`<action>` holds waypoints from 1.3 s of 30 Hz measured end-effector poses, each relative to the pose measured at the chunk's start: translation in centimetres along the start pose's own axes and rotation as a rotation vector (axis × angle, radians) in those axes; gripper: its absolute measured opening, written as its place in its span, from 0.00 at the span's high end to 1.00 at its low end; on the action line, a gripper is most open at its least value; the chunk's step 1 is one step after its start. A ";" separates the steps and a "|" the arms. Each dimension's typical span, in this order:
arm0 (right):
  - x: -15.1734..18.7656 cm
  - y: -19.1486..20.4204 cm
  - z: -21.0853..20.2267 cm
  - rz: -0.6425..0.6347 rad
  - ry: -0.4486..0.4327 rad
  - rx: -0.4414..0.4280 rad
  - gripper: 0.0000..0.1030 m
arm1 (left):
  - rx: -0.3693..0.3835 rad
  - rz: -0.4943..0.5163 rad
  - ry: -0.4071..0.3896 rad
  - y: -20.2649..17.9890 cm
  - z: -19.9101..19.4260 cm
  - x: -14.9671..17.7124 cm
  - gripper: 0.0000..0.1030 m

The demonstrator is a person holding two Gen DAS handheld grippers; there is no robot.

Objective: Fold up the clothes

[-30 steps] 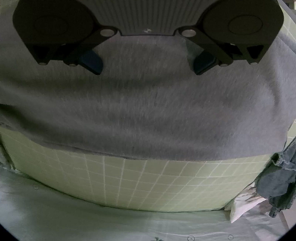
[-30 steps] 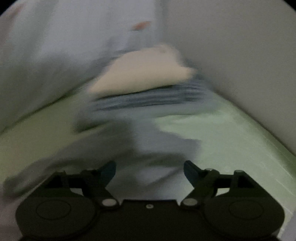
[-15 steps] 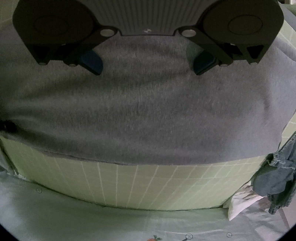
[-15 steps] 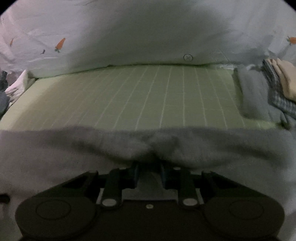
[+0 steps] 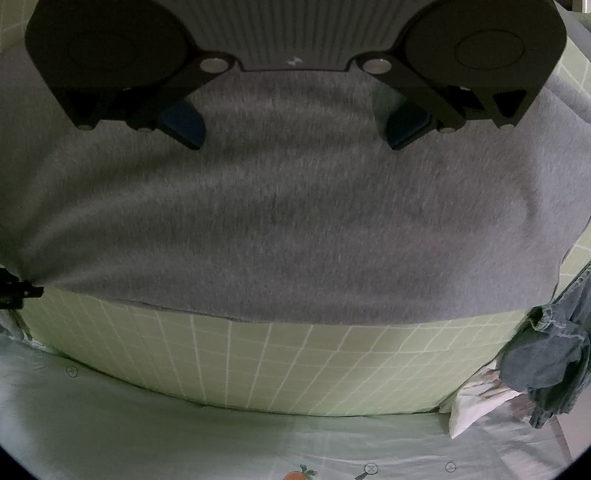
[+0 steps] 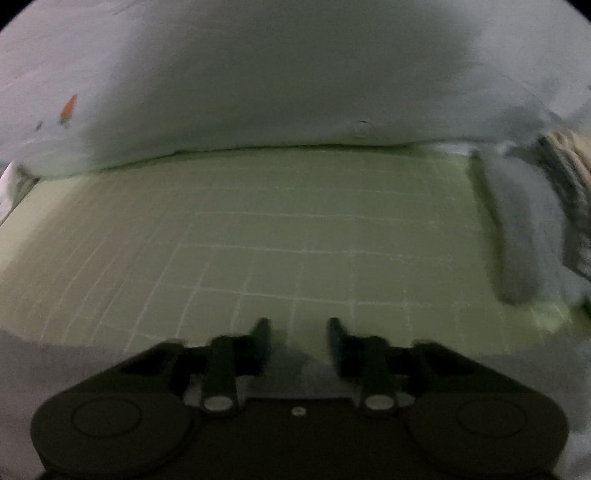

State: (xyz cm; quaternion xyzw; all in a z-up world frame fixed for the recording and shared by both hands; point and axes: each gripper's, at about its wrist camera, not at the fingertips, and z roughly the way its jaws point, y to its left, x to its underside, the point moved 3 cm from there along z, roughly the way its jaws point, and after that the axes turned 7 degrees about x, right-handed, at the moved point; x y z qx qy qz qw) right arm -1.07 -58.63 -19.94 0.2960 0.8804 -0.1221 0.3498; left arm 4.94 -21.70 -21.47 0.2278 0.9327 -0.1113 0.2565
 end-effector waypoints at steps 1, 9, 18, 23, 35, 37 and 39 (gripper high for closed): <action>0.3 -0.1 -0.8 0.013 -0.002 -0.001 0.39 | 0.002 0.002 -0.001 0.1 0.0 0.0 0.00; 4.6 4.0 -7.4 0.010 0.019 -0.008 0.02 | 0.068 0.079 -0.003 0.8 0.0 -0.1 0.00; 9.2 10.6 -11.1 -0.017 0.058 -0.004 0.00 | 0.114 0.086 -0.058 6.8 -2.3 -0.6 0.00; 10.4 13.9 -11.6 0.008 0.071 0.000 0.00 | 0.059 -0.020 -0.110 13.7 -4.3 -0.7 0.00; 13.3 23.8 -11.1 -0.030 0.124 0.074 0.00 | -0.036 -0.254 -0.138 29.2 -7.0 1.3 0.00; 13.4 24.7 -11.2 -0.020 0.110 0.098 0.00 | -0.050 -0.267 -0.137 31.0 -7.3 1.7 0.00; 13.6 25.0 -11.4 0.013 0.101 0.123 0.00 | -0.062 -0.269 -0.129 32.4 -7.3 1.9 0.00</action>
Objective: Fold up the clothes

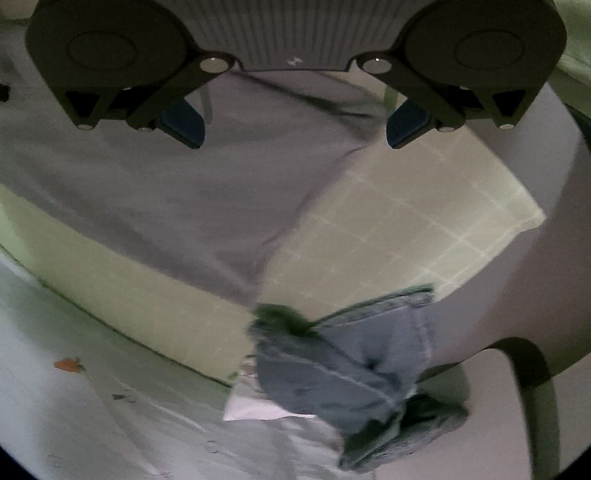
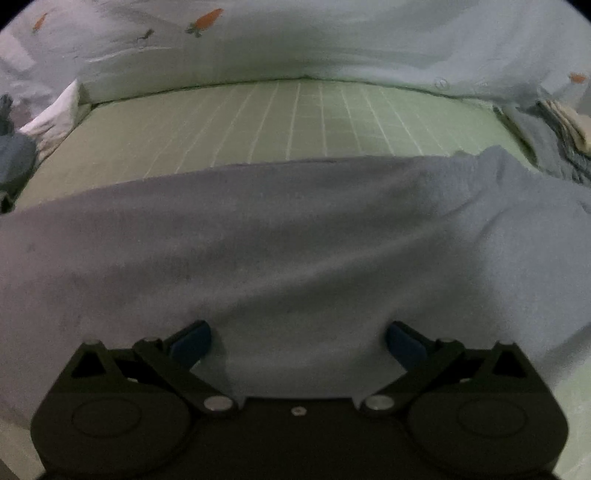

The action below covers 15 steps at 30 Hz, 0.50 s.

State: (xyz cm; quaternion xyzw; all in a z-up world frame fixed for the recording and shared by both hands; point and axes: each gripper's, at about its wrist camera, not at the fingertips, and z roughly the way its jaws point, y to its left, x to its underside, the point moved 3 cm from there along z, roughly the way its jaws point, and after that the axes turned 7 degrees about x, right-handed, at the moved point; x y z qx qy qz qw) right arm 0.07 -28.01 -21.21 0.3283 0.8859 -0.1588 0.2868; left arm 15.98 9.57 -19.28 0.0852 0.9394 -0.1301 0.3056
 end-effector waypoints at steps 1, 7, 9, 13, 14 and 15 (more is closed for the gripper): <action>0.1 0.2 -0.1 0.014 -0.007 0.013 0.00 | -0.002 0.001 0.005 0.6 0.1 0.0 0.00; 1.5 0.8 -0.7 0.083 -0.049 0.066 0.00 | 0.026 0.035 0.043 2.0 0.8 0.5 0.00; 2.0 1.1 -1.1 0.098 -0.057 0.080 0.00 | 0.043 0.068 0.040 1.7 0.9 0.6 0.01; 2.5 1.4 -1.4 0.116 -0.068 0.101 0.00 | 0.113 0.131 0.042 0.7 1.0 0.6 0.10; 2.5 1.4 -1.4 0.118 -0.068 0.104 0.00 | 0.115 0.156 0.045 0.3 1.1 0.7 0.12; 2.6 1.5 -1.4 0.121 -0.068 0.107 0.00 | 0.114 0.179 0.050 -0.1 1.3 0.7 0.18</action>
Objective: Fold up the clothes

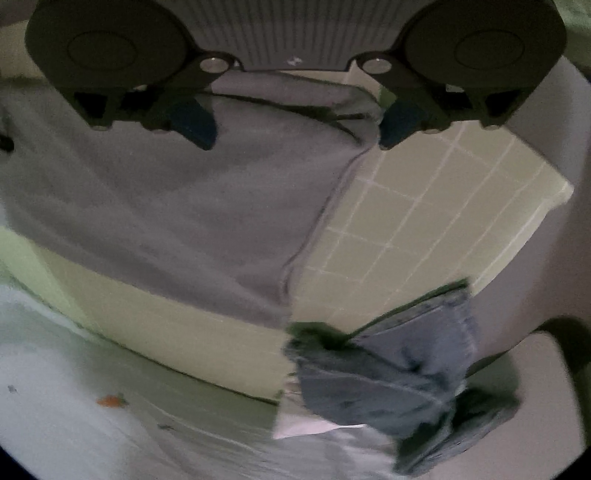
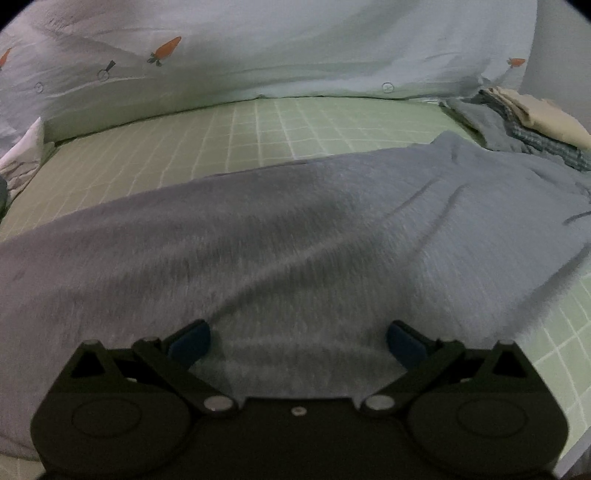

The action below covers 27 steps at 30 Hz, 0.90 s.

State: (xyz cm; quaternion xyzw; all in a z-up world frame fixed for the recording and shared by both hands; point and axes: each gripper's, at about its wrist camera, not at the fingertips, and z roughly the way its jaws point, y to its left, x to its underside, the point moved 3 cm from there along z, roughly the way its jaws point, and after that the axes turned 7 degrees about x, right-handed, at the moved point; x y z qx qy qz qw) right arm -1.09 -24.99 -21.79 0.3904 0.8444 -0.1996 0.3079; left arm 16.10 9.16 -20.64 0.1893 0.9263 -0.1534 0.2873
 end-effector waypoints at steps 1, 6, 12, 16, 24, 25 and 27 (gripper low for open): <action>0.0 0.0 0.0 0.001 0.001 0.002 0.00 | 0.001 0.021 0.003 -0.3 0.1 0.0 0.24; 0.0 0.0 0.0 0.001 0.006 0.001 0.00 | 0.040 0.052 -0.002 -1.3 0.5 -0.6 0.49; -0.5 -0.6 0.1 -0.010 0.049 -0.045 0.00 | 0.112 -0.041 0.000 -1.9 1.2 -1.8 0.76; -1.2 -2.1 0.0 0.036 0.079 -0.133 0.00 | 0.148 -0.119 -0.037 -3.0 1.0 -3.0 0.80; -2.7 -9.3 0.8 0.360 0.174 -0.356 0.00 | 0.308 -0.113 -0.105 -11.4 1.1 -7.1 0.80; -2.9 -10.2 0.9 0.378 0.174 -0.355 0.00 | 0.340 -0.086 -0.107 -13.2 1.2 -7.4 0.80; -3.3 -12.1 1.0 0.401 0.167 -0.340 0.00 | 0.413 -0.024 -0.101 -16.8 1.4 -7.8 0.82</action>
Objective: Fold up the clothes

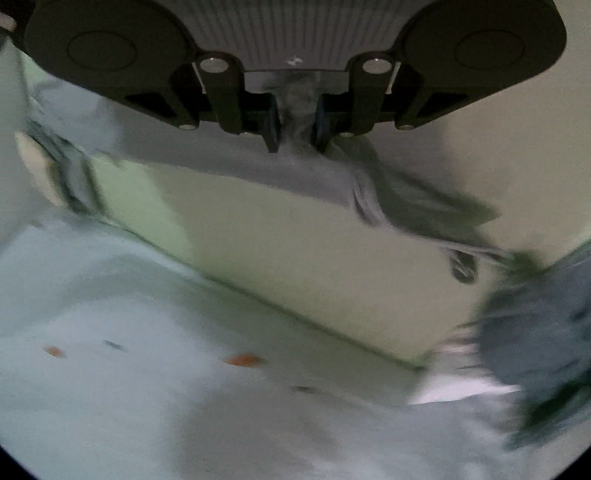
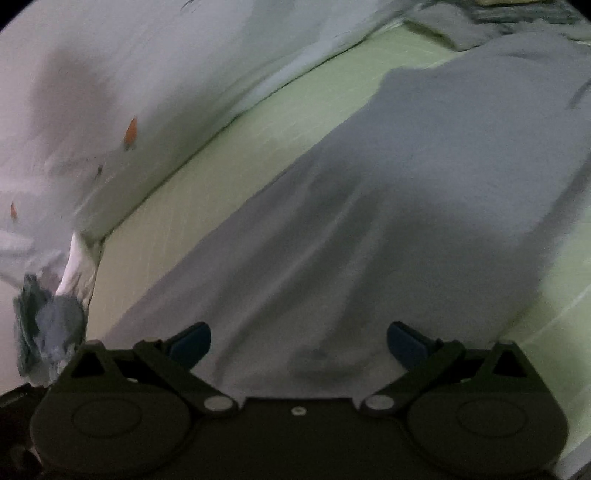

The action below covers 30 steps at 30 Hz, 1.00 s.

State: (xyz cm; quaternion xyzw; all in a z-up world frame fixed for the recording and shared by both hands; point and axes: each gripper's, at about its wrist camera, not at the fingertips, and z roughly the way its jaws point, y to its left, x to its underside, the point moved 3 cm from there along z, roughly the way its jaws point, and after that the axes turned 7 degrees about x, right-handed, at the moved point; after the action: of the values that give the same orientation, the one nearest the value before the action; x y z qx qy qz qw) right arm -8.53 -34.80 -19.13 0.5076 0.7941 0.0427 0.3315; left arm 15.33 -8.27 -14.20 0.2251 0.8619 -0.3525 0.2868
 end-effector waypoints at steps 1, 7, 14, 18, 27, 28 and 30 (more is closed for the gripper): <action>-0.6 -0.8 -0.3 0.009 -0.009 0.009 0.00 | 0.043 0.037 0.019 -1.8 0.9 0.2 0.82; -2.6 -4.0 -1.4 0.026 -0.028 0.020 0.00 | 0.223 0.310 0.249 -11.5 6.4 4.7 0.74; -3.0 -4.9 -1.7 0.006 -0.013 -0.018 0.00 | 0.134 0.272 0.246 -11.0 6.6 6.0 0.48; -3.0 -2.6 -0.5 -0.035 0.036 -0.100 0.01 | -0.031 0.107 0.141 -6.1 4.1 4.9 0.42; -0.4 6.3 3.7 -0.109 0.199 -0.338 0.37 | -0.273 -0.140 0.057 4.2 -0.3 3.4 0.40; 0.1 7.4 4.2 -0.119 0.216 -0.364 0.39 | -0.281 -0.136 0.060 4.9 -0.6 3.3 0.40; 1.0 9.7 5.0 -0.136 0.242 -0.403 0.48 | -0.297 -0.124 0.065 5.8 -0.5 2.6 0.40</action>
State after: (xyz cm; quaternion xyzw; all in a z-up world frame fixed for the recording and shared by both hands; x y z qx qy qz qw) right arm 1.60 -30.61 -19.62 0.3678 0.8359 0.2381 0.3306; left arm 16.62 -3.64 -18.38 0.1380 0.9256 -0.2309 0.2663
